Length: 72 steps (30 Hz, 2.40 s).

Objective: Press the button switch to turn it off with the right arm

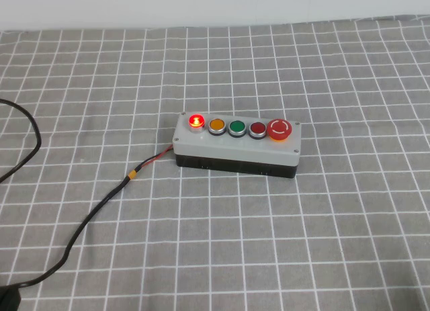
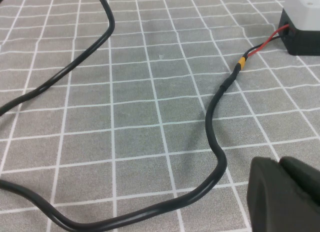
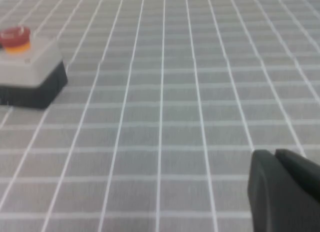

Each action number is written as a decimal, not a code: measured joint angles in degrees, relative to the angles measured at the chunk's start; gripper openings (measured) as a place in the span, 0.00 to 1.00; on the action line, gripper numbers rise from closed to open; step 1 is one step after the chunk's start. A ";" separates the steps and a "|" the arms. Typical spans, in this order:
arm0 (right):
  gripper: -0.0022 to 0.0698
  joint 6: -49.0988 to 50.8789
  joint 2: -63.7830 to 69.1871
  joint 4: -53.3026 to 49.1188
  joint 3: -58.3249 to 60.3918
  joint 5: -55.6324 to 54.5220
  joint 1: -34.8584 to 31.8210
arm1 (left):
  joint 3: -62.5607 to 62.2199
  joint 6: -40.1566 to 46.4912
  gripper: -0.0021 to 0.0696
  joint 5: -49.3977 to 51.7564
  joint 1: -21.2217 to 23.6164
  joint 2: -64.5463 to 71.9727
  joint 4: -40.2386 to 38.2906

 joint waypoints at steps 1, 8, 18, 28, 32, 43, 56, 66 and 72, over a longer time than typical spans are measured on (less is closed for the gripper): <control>0.01 0.00 0.00 0.00 0.00 0.00 0.00 | 0.00 0.00 0.02 0.00 0.00 0.00 0.00; 0.01 0.00 0.00 0.00 0.00 -3.20 0.00 | 0.00 0.00 0.02 0.00 0.00 0.00 0.00; 0.01 0.00 0.00 0.00 0.00 1.53 0.00 | 0.00 0.00 0.02 0.00 0.00 0.00 0.00; 0.01 0.00 0.00 0.00 0.00 1.53 0.00 | 0.00 0.00 0.02 0.00 0.00 0.00 0.00; 0.01 0.00 0.00 0.00 0.00 1.53 0.00 | 0.00 0.00 0.02 0.00 0.00 0.00 0.00; 0.01 0.00 0.00 0.50 0.00 1.53 0.00 | 0.00 0.00 0.02 0.00 0.00 0.00 0.00; 0.01 0.00 0.00 1.49 0.00 -7.46 0.00 | 0.00 0.00 0.02 0.00 0.00 0.00 0.00; 0.01 0.00 0.00 1.93 0.00 -20.38 0.00 | 0.00 0.00 0.02 0.00 0.00 0.00 0.00; 0.01 0.00 0.00 2.08 0.00 -30.66 0.00 | 0.00 0.00 0.02 0.00 0.00 0.00 0.00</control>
